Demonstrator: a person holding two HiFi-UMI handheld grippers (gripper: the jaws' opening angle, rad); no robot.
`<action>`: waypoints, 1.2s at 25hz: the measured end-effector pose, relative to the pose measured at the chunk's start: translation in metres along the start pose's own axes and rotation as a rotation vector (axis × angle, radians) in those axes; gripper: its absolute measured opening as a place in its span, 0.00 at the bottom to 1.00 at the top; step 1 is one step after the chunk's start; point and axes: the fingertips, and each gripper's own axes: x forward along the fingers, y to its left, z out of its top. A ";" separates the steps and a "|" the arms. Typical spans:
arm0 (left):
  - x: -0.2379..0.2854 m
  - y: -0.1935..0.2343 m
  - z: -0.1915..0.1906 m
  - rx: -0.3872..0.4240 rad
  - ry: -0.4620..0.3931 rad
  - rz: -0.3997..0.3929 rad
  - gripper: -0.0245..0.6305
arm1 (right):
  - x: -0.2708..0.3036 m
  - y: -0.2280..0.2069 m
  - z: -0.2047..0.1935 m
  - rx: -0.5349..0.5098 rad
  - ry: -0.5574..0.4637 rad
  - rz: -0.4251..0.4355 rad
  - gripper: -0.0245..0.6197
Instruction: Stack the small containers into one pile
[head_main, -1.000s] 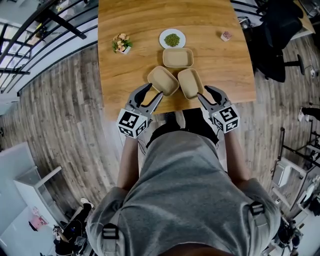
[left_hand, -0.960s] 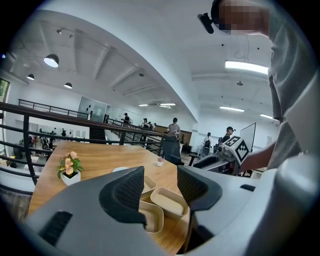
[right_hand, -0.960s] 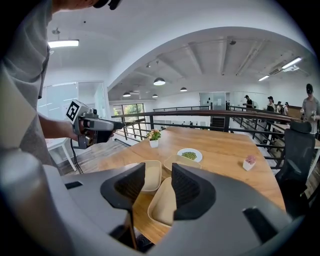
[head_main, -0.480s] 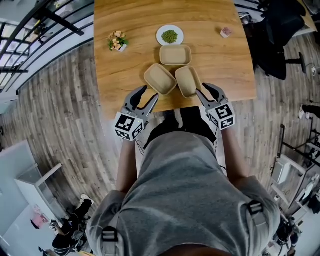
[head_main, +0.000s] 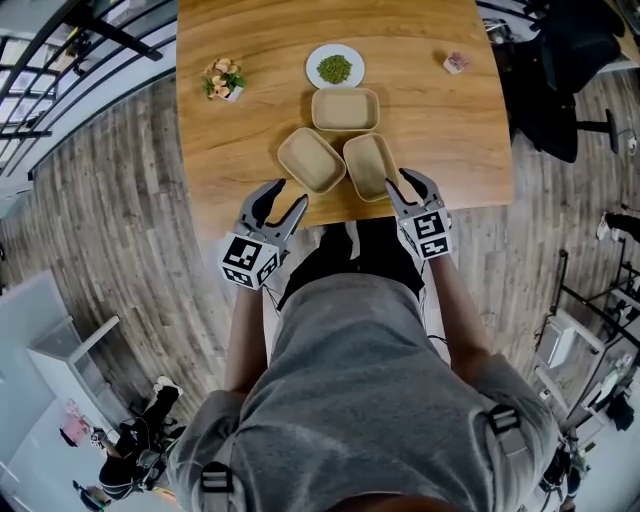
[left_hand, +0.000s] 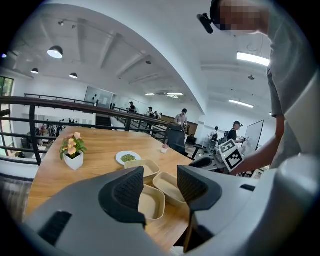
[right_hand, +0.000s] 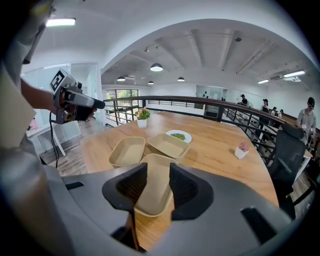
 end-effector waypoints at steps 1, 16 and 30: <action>0.003 0.000 -0.002 -0.002 0.006 0.001 0.37 | 0.004 -0.002 -0.001 -0.002 -0.003 0.000 0.26; 0.024 0.003 -0.028 -0.050 0.075 0.030 0.37 | 0.051 -0.026 -0.063 0.087 0.132 -0.002 0.25; 0.033 0.019 -0.024 -0.075 0.063 0.062 0.37 | 0.085 -0.036 -0.083 0.146 0.229 -0.009 0.16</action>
